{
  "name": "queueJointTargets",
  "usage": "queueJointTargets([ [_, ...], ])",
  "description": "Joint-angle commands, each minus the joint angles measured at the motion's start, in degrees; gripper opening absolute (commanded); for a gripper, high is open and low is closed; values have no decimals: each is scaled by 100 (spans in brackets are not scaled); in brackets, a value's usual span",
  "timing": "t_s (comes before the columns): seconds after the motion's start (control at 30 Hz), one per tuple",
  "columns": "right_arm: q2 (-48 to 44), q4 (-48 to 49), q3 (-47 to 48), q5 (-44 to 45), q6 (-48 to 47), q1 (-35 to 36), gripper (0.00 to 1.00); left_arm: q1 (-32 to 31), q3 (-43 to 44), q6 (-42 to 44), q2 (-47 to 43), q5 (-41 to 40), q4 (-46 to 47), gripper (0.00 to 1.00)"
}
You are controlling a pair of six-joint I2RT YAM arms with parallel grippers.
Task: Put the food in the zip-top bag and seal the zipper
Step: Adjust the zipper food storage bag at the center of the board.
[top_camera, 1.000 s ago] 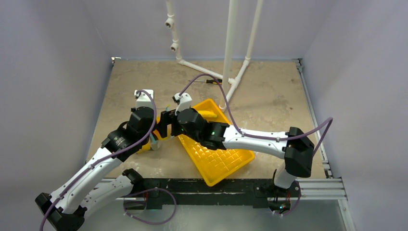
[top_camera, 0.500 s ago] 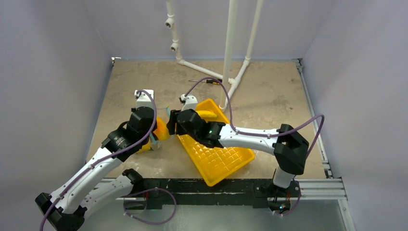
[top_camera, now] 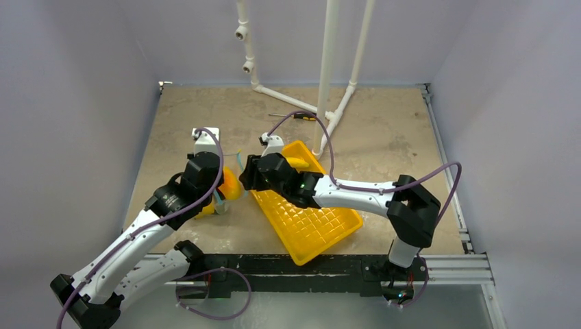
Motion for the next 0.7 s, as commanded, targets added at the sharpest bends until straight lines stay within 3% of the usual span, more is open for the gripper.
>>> queueJointTargets([
  [0.0,149,472,-22,-302,57,6,50,-24,16,-72,10,19,216,0],
  [0.3,405,632,20,-389,92,-3,40,-22,14,-76,2,26,219,0],
  [0.4,478,637,62,-390,100,-2,29,-27,14,-72,-7,22,222,0],
  [0.53,344,631,58,-318,123,-3,0,-27,16,-72,-7,19,207,0],
  [0.67,-1,556,4,-119,106,-2,0,-20,18,-73,-15,21,213,0],
])
